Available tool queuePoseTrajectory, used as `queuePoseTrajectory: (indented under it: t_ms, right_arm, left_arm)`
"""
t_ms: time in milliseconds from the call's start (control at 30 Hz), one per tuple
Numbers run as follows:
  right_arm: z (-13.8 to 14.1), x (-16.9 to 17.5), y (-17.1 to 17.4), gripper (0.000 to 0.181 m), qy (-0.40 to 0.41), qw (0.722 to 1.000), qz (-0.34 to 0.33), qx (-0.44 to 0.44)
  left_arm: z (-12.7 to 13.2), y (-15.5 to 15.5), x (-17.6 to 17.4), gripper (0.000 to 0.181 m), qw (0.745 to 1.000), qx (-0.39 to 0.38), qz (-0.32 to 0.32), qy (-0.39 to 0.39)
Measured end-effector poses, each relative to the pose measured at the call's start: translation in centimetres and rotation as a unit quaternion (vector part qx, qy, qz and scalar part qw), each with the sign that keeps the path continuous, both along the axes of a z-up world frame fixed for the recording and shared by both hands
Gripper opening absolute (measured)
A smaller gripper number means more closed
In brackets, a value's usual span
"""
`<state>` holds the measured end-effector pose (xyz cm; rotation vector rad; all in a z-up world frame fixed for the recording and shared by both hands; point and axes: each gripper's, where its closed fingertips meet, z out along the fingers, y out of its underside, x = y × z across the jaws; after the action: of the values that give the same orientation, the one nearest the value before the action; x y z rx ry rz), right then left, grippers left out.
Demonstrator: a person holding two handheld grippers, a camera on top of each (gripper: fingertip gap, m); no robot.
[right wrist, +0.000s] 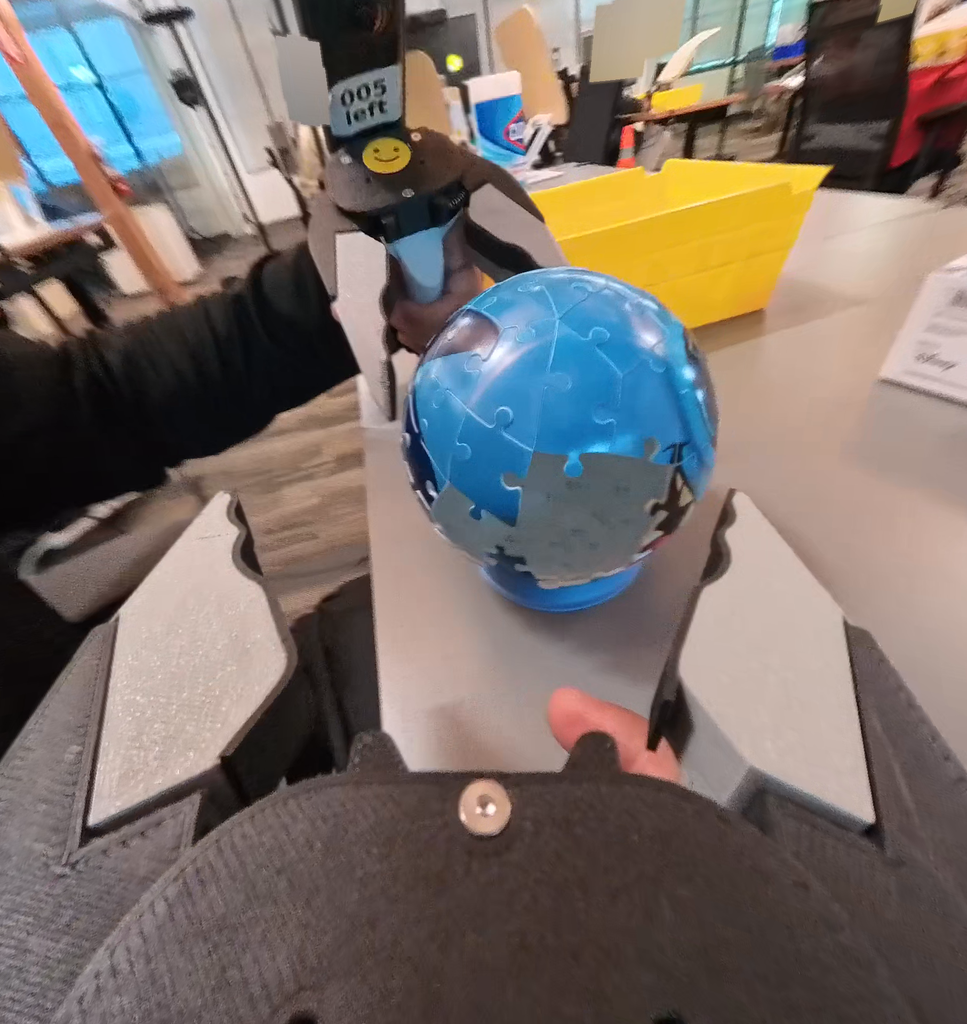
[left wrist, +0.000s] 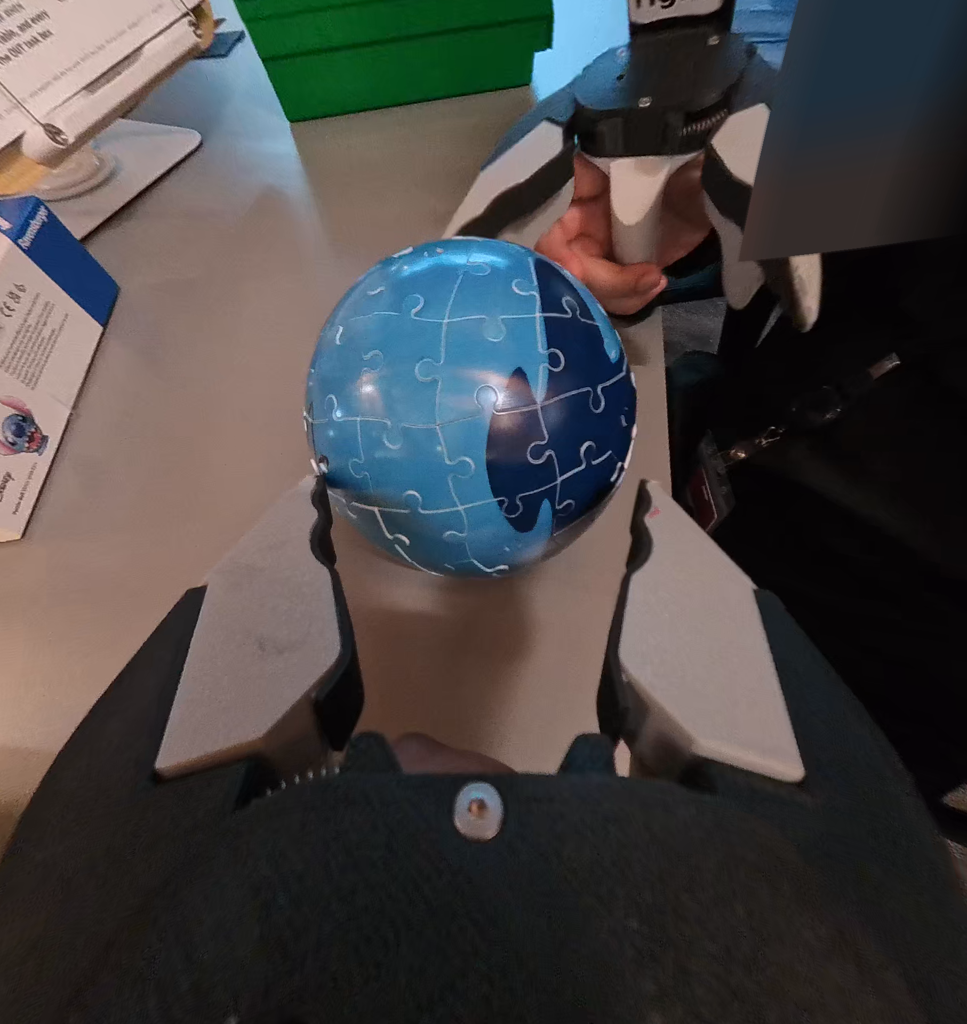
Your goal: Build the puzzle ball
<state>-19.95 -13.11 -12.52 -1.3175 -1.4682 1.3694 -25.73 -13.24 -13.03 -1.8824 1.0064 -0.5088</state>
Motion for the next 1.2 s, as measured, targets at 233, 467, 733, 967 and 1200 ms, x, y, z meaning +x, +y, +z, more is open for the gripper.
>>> queuePoseTrajectory:
  t_ms: [233,467,733,967,1200]
  right_arm:
    - [-1.9,-1.1,0.7,0.153,-0.056,0.997,-0.029,0.051]
    - [-4.7,-2.6,1.5,0.156,-0.145,0.985,-0.044,0.085]
    - [-5.2,-3.7,2.3,0.144,-0.159,0.981,-0.015,0.105]
    - [-4.5,-3.6,3.8,0.157,-0.155,0.966,0.007,0.208]
    - [-4.2,-1.9,5.8,0.157,-0.171,0.950,-0.009,0.261]
  left_arm:
    - [-0.2,0.7,0.5,0.112,1.000,-0.002,-0.017,0.003]
    - [-0.6,0.8,0.5,0.113,1.000,0.002,-0.014,0.007]
    - [-2.3,0.1,-0.1,0.109,0.999,0.014,0.025,0.025]
    - [-3.4,-2.1,-0.1,0.109,0.998,0.020,0.048,0.037]
    - [-5.0,-5.2,-0.4,0.103,0.998,-0.004,0.057,0.032]
